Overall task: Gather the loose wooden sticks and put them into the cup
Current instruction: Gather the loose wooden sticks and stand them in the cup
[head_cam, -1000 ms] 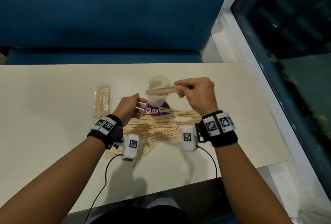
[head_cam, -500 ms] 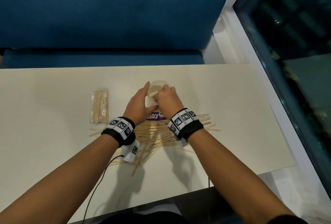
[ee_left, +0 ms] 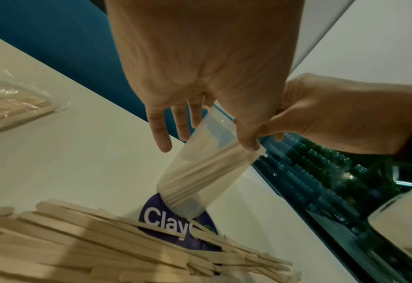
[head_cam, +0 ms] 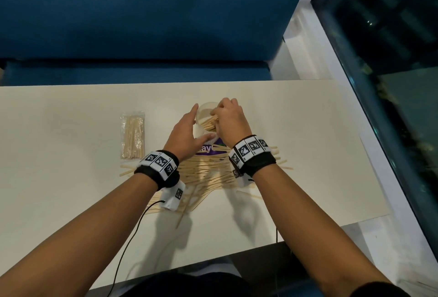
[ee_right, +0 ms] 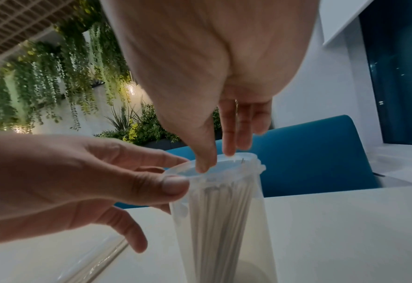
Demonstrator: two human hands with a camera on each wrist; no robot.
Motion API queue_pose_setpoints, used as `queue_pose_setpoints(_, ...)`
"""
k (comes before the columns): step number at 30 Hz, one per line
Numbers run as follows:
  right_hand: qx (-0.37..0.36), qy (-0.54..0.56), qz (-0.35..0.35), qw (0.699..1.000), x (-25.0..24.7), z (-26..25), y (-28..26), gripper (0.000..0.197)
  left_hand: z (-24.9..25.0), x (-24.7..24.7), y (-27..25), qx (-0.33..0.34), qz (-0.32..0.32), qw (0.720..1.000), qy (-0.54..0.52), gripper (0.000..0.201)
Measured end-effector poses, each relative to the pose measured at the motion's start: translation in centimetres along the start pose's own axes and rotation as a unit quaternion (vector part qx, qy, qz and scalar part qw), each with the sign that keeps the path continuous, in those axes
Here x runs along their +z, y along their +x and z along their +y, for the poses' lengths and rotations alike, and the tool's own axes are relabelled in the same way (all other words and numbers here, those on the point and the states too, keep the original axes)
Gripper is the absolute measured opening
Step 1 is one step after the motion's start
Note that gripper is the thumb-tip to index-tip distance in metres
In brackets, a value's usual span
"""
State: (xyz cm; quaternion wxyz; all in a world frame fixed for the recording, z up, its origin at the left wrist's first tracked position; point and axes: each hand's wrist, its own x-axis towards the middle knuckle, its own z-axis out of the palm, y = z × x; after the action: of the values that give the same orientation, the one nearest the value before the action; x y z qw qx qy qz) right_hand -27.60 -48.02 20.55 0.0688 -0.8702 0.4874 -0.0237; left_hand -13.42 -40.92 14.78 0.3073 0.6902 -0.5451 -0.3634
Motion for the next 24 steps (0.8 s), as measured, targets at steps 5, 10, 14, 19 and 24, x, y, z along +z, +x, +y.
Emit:
queue_pose_setpoints(5,-0.002,-0.034,-0.049,0.998,0.2,-0.1,0.3,0.025,0.1,0.0,0.1,-0.004,-0.004,1.0,-0.002,0.105)
queue_pose_setpoints(10,-0.002,-0.044,-0.009,0.999,1.0,0.0,0.0,0.02,0.0,-0.1,0.0,0.0,-0.003,1.0,0.002,0.108)
queue_pose_setpoints(14,-0.008,0.001,0.075,0.997,0.9,0.4,-0.8,0.014,0.0,-0.4,-0.5,-0.012,-0.025,1.0,-0.013,0.123)
queue_pose_setpoints(19,0.023,0.163,0.172,0.971,1.3,0.0,-3.9,0.015,-3.5,-0.8,-4.1,-0.056,-0.004,0.997,0.048,0.08)
queue_pose_setpoints(24,0.088,0.254,0.16,0.95,4.4,-0.7,-9.3,0.013,-8.3,-0.2,-7.3,0.012,-0.011,0.981,0.192,0.05)
